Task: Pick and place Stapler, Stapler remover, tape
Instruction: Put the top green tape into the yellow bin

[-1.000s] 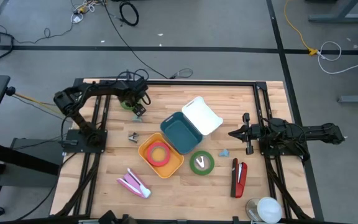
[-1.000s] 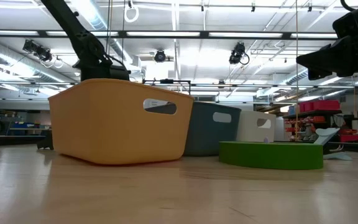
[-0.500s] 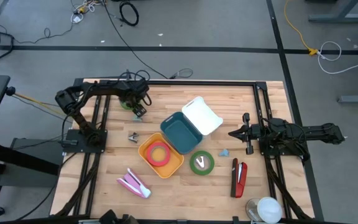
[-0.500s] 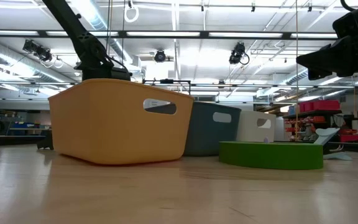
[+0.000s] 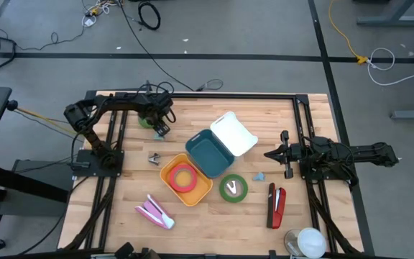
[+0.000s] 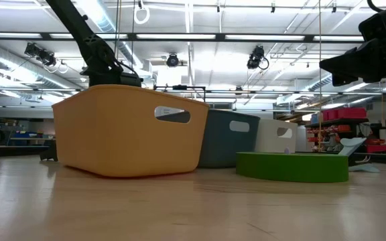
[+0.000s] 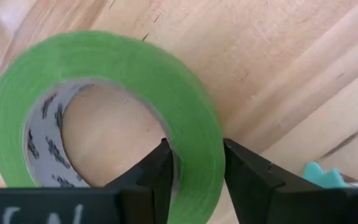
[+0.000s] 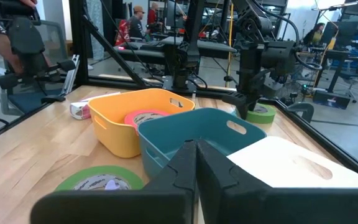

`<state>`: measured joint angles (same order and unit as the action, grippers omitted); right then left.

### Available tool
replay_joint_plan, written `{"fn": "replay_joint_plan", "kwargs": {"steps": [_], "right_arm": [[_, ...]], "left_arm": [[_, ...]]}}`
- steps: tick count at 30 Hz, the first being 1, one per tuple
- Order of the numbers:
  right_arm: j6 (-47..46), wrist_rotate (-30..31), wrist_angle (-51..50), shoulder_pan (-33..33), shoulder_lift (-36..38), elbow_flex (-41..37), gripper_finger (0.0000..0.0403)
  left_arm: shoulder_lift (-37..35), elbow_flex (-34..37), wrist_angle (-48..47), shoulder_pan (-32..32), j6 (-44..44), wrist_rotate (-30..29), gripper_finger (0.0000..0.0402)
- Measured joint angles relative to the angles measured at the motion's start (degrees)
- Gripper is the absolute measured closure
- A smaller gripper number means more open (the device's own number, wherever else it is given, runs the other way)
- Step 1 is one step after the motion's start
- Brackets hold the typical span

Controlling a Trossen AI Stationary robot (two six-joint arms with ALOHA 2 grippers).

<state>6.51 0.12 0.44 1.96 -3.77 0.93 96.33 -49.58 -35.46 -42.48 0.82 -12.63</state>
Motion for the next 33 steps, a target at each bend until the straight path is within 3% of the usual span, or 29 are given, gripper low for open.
{"fn": "replay_joint_plan", "kwargs": {"steps": [14, 26, 33], "right_arm": [[0.0, 0.0, 0.0, 0.0, 0.0, 0.0, 0.0390], [0.0, 0.0, 0.0, 0.0, 0.0, 0.0, 0.0390], [0.0, 0.0, 0.0, 0.0, 0.0, 0.0, 0.0390]], "left_arm": [[-2.8, 0.2, -0.5, -0.3, 1.3, -2.9, 0.0280], [-10.5, 0.2, -3.0, 3.0, 1.3, -0.5, 0.0280], [-11.7, -5.9, -7.9, 5.9, 1.4, 3.0, 0.0280]]}}
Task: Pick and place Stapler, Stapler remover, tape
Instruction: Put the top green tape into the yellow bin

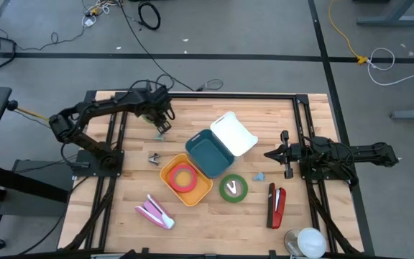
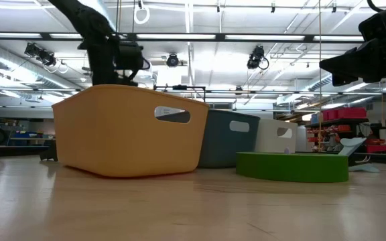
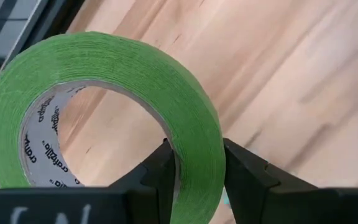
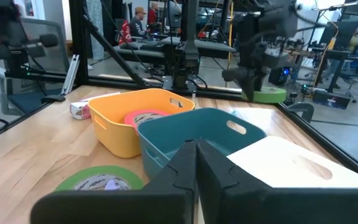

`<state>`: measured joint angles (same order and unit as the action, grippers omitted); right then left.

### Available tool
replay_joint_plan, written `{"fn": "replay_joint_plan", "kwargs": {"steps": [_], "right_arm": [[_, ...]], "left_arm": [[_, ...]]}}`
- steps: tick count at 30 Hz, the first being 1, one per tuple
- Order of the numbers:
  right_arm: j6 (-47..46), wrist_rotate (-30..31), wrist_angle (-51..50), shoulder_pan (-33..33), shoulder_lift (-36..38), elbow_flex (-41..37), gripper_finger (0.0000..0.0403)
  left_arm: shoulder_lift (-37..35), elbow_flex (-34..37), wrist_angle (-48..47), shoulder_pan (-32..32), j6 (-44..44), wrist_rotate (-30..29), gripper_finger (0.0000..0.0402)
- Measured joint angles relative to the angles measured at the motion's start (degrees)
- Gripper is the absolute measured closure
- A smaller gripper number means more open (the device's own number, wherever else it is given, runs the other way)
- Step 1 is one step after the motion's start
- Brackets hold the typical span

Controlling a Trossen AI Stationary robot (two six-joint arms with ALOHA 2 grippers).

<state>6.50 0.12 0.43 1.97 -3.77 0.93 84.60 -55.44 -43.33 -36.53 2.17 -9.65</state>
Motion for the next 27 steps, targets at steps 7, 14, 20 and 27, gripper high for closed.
{"fn": "replay_joint_plan", "kwargs": {"steps": [7, 14, 20, 27], "right_arm": [[0.0, 0.0, 0.0, 0.0, 0.0, 0.0, 0.0390], [0.0, 0.0, 0.0, 0.0, 0.0, 0.0, 0.0390], [0.0, 0.0, 0.0, 0.0, 0.0, 0.0, 0.0390], [0.0, 0.0, 0.0, 0.0, 0.0, 0.0, 0.0390]], "left_arm": [[0.0, -8.4, -3.5, 3.8, 0.0, 3.4, 0.0281], [0.0, -15.6, -5.2, 9.2, 1.5, 4.8, 0.0281], [0.0, -18.4, -5.7, 13.8, 1.5, 7.8, 0.0281], [0.0, -18.5, -6.5, 21.3, 1.6, 10.2, 0.0281]]}}
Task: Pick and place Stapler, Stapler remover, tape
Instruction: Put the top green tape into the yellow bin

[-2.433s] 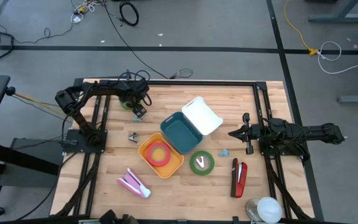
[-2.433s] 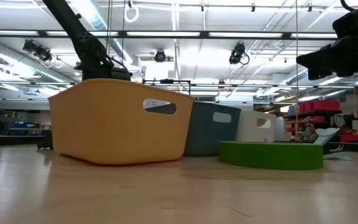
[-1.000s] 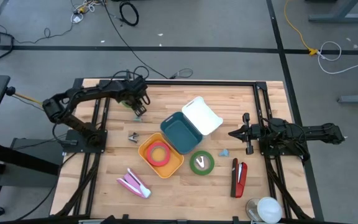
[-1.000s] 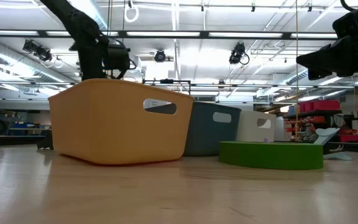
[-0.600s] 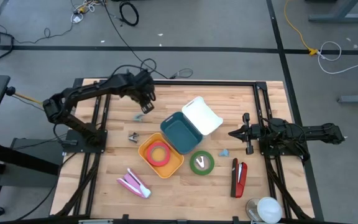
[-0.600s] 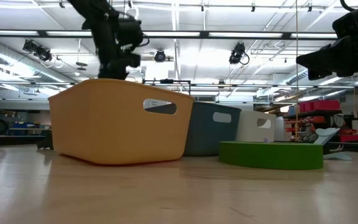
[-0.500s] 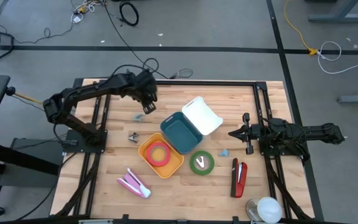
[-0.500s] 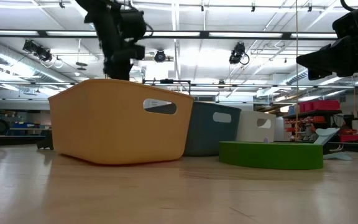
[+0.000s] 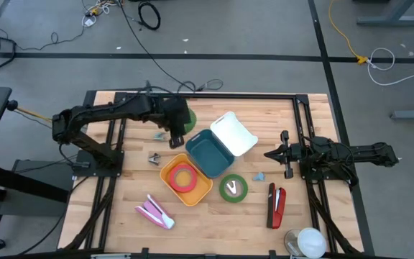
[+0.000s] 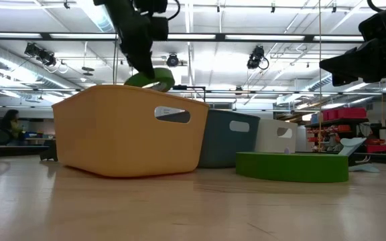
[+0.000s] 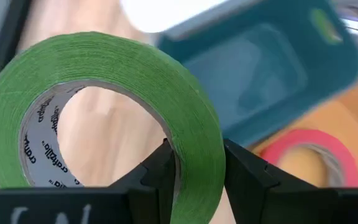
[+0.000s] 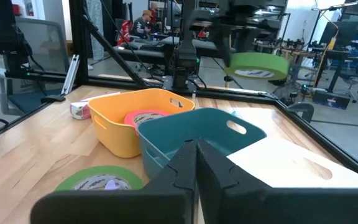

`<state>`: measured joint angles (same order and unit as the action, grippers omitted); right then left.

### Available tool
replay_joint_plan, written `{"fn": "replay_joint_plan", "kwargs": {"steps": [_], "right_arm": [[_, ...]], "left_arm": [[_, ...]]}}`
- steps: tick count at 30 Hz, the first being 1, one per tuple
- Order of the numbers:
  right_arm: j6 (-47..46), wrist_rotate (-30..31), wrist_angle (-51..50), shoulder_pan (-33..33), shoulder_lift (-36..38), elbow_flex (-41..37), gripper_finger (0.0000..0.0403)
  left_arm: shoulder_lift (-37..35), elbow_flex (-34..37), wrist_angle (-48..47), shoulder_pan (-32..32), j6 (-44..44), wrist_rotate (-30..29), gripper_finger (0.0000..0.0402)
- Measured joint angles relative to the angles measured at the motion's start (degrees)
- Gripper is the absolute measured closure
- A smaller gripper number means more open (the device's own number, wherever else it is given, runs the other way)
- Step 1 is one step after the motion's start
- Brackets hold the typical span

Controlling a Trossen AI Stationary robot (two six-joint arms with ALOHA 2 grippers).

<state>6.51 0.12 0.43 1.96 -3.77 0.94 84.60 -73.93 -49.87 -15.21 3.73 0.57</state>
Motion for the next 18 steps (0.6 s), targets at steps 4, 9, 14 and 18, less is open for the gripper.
{"fn": "replay_joint_plan", "kwargs": {"steps": [4, 9, 14, 18], "right_arm": [[0.0, 0.0, 0.0, 0.0, 0.0, 0.0, 0.0390], [0.0, 0.0, 0.0, 0.0, 0.0, 0.0, 0.0390], [0.0, 0.0, 0.0, 0.0, 0.0, 0.0, 0.0390], [0.0, 0.0, 0.0, 0.0, 0.0, 0.0, 0.0390]], "left_arm": [[0.0, 0.0, 0.0, 5.3, 1.6, 0.8, 0.0281], [0.0, 0.0, -0.1, 11.2, 2.1, 0.9, 0.0281], [0.0, 0.0, -0.7, 15.8, 2.1, 0.9, 0.0281], [0.0, 0.0, -2.2, 18.8, 2.1, 0.8, 0.0280]]}}
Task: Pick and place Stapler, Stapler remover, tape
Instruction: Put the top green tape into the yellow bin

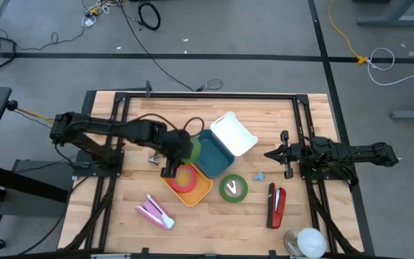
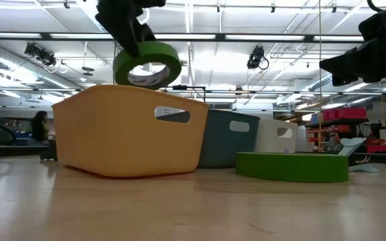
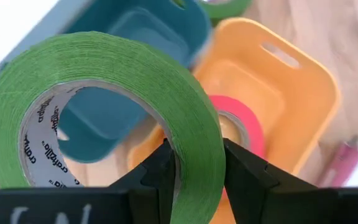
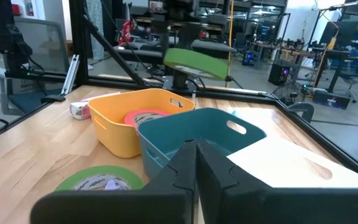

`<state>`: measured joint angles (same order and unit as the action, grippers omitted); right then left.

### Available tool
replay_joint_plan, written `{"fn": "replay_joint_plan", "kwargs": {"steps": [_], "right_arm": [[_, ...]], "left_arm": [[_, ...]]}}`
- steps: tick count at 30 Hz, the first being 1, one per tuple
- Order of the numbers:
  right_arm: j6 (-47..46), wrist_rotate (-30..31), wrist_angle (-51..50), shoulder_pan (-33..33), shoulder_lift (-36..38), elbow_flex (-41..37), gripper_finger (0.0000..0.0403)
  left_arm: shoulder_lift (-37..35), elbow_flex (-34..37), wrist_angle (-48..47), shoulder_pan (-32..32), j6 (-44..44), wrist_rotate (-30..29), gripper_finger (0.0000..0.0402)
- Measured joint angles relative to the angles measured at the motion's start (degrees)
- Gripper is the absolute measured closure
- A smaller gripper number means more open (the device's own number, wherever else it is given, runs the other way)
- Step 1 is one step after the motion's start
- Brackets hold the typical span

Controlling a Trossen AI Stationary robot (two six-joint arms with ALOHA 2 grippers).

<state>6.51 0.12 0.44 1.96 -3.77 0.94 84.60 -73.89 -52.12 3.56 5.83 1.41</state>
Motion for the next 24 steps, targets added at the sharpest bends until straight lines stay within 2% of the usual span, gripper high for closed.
{"fn": "replay_joint_plan", "kwargs": {"steps": [14, 24], "right_arm": [[0.0, 0.0, 0.0, 0.0, 0.0, 0.0, 0.0390], [0.0, 0.0, 0.0, 0.0, 0.0, 0.0, 0.0390]], "left_arm": [[0.1, 0.0, -0.9, 10.5, 4.3, -0.3, 0.0285], [4.2, 4.0, 0.8, 14.2, 5.4, -4.6, 0.0288]]}}
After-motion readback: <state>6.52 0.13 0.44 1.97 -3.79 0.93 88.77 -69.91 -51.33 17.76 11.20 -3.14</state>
